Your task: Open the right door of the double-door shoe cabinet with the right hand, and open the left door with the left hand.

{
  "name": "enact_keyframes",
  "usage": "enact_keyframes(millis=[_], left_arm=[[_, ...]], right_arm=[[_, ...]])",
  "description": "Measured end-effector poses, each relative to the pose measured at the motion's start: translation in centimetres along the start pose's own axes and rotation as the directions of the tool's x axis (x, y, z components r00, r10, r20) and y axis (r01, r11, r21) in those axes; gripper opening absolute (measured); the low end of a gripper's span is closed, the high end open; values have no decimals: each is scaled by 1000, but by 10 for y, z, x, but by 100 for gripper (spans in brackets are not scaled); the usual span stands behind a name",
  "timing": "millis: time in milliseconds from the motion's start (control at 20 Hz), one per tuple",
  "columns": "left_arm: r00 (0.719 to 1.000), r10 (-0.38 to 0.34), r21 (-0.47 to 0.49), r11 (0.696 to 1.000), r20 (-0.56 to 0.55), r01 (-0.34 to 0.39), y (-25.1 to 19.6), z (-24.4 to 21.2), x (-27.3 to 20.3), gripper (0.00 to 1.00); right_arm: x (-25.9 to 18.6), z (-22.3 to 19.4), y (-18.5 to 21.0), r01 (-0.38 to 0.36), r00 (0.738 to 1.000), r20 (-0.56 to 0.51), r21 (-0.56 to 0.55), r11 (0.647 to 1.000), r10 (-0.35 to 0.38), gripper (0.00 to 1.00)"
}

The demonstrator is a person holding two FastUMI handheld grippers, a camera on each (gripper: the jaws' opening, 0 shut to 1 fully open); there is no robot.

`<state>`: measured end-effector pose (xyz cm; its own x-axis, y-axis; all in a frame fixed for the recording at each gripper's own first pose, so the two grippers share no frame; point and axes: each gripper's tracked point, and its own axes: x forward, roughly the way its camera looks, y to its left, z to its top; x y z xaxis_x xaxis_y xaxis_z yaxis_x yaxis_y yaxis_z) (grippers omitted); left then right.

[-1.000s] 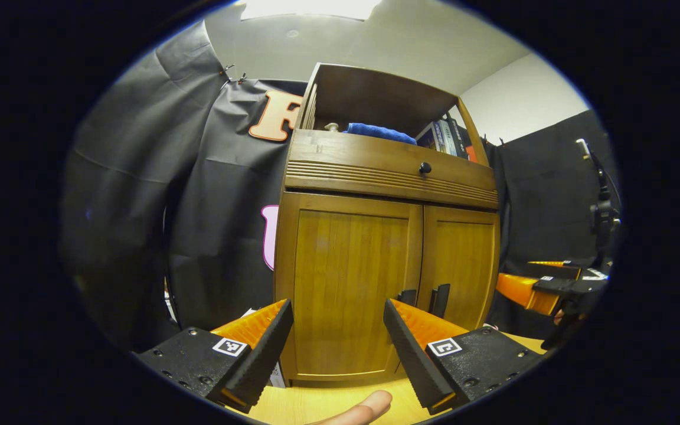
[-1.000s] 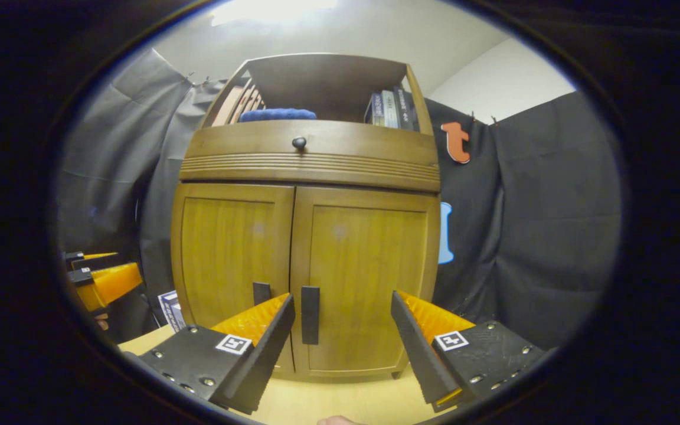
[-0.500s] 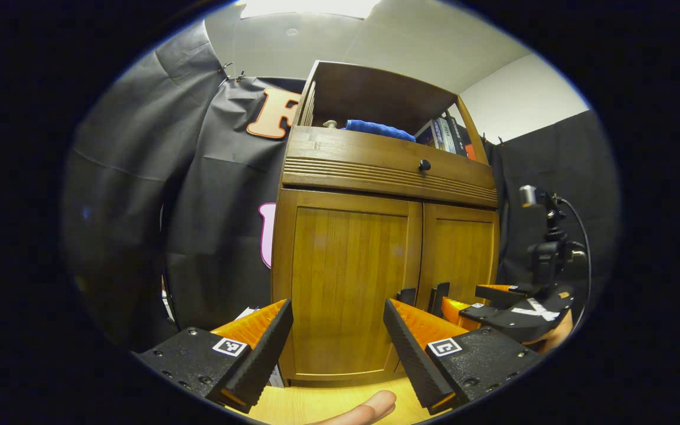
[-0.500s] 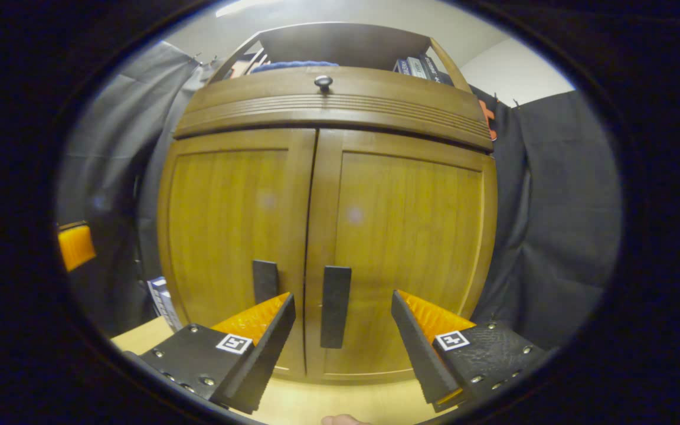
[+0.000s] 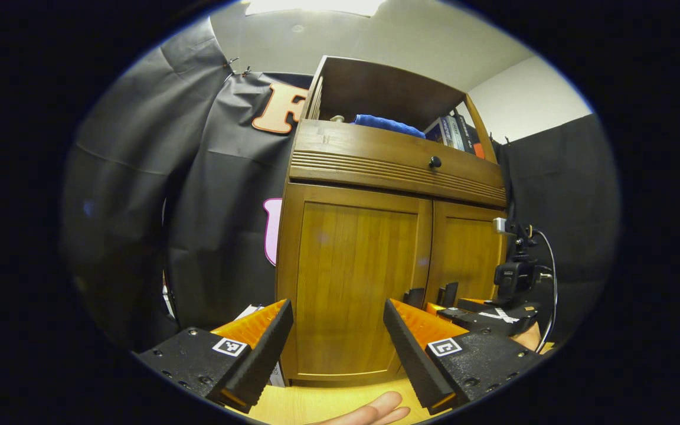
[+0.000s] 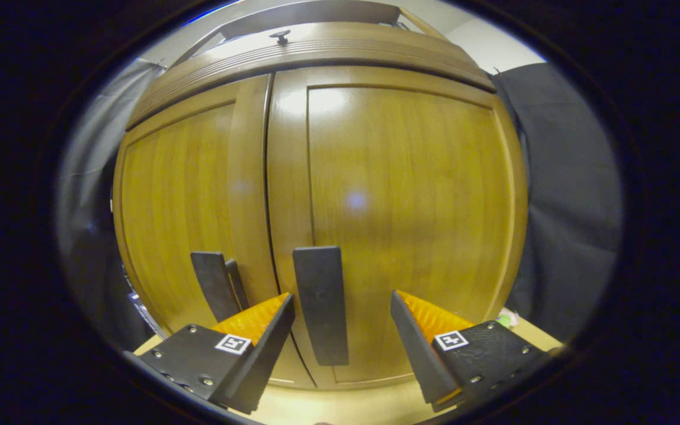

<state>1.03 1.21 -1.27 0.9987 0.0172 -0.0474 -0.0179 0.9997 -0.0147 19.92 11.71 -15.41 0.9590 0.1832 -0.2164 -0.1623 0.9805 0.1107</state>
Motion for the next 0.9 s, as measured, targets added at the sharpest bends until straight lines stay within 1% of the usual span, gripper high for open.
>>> enact_keyframes(millis=[50, 100, 200, 250, 400, 450, 500, 600, 650, 700, 750, 800, 850, 900], left_arm=[[1000, -2, 0, 1000, -1, 2, 0, -1, 0, 95], [1000, -7, 0, 1000, -3, 7, -1, -1, 0, 92], [1000, -16, -2, 1000, -7, 16, -3, -1, 1, 92], [1000, -19, -3, 1000, -8, 19, -3, -1, 2, 92], [1000, -22, -3, 1000, -9, 22, -3, -2, 3, 92], [1000, -20, -1, 1000, -8, 20, -3, -2, 3, 92], [1000, -19, 1, 1000, -8, 19, -3, -1, 3, 92], [1000, -17, 1, 1000, -8, 17, -3, -1, 3, 92], [1000, -17, 1, 1000, -10, 17, -3, -1, 3, 96], [1000, -18, 1, 1000, -11, 18, -3, -1, 4, 96], [1000, -21, 0, 1000, -10, 21, -3, -1, 3, 92], [1000, -22, 0, 1000, -10, 22, -3, -2, 3, 95], [1000, -21, 1, 1000, -11, 21, -3, -2, 4, 95], [1000, -20, 1, 1000, -10, 20, -3, -1, 4, 92]], right_arm=[[4, 0, 6, -35, 999, 3, 0, 999, 35, 80], [4, 0, 11, -70, 997, 18, -12, 997, 70, 66], [6, -2, 7, -66, 998, 11, -21, 998, 66, 36], [0, -1, 6, -67, 998, 6, -31, 997, 67, 31], [-4, -1, 5, -63, 998, -4, -58, 996, 63, 30], [-5, -1, 4, -65, 998, -4, -70, 995, 64, 34], [-8, -2, 4, -69, 998, -3, -79, 994, 69, 30], [-13, -5, 5, -80, 997, -9, -81, 994, 79, 30], [-16, -7, 4, -86, 996, -16, -75, 993, 85, 30], [-19, -8, 4, -96, 995, -24, -67, 993, 95, 30], [-22, -8, 3, -107, 994, -23, -71, 992, 106, 27], [-28, -8, 2, -115, 993, -25, -65, 991, 113, 30], [-27, -6, 3, -123, 992, -25, -65, 990, 122, 24], [-29, -7, 2, -131, 991, -27, -67, 989, 129, 24]])
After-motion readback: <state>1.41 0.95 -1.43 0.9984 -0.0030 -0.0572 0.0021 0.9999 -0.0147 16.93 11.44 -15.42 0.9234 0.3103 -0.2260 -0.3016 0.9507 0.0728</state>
